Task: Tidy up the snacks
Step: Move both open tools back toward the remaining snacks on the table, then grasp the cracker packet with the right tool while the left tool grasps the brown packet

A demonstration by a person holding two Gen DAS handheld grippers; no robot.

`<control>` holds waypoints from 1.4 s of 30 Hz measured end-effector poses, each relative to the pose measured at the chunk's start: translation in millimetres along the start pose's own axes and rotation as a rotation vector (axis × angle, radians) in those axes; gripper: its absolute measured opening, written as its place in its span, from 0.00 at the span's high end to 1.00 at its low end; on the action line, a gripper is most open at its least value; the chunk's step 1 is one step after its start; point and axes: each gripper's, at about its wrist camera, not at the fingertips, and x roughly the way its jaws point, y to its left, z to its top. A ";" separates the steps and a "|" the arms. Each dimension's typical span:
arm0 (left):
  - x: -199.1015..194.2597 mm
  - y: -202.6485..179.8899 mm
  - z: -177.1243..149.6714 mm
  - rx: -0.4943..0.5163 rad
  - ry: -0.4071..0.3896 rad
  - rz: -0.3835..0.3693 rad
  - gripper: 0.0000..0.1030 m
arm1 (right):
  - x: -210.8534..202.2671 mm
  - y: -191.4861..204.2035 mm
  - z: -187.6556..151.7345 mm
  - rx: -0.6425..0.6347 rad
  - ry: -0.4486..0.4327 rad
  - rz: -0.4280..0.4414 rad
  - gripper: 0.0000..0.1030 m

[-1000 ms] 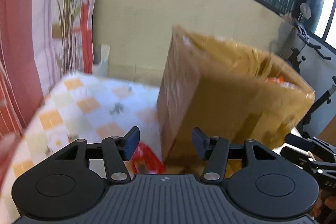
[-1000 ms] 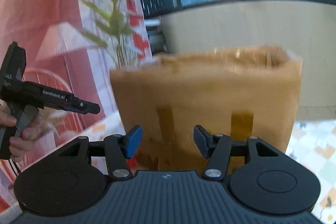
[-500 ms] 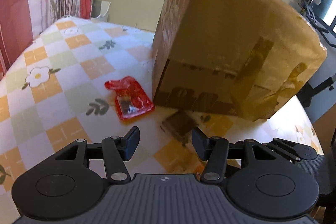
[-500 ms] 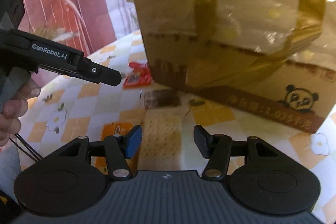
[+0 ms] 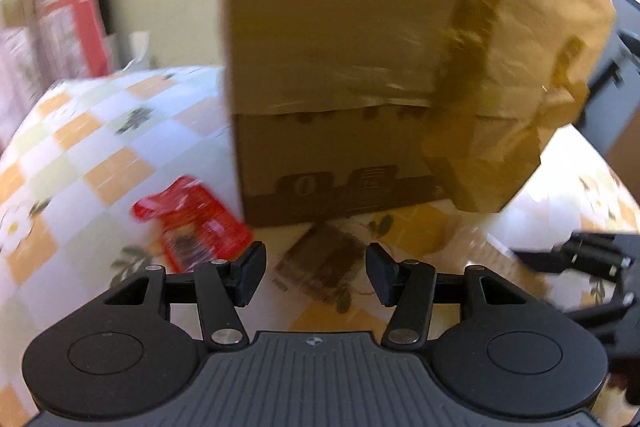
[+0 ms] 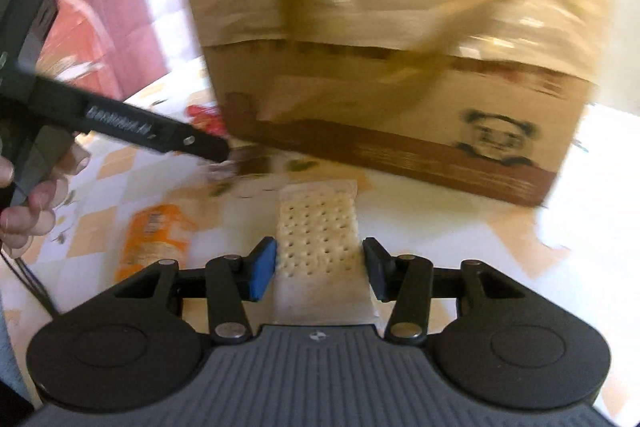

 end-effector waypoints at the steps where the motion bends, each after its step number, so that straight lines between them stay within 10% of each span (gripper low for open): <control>1: 2.8 -2.0 1.6 0.017 -0.001 -0.002 0.45 | -3.0 -6.3 -2.1 0.019 -0.006 -0.013 0.52; 23: 13.6 -23.0 -16.7 -0.103 0.028 -0.166 0.45 | -14.2 -22.2 -14.3 0.069 -0.071 -0.037 0.52; 42: 35.1 -45.5 -1.5 -0.014 0.053 0.075 0.42 | -14.7 -22.3 -14.8 0.069 -0.074 -0.035 0.52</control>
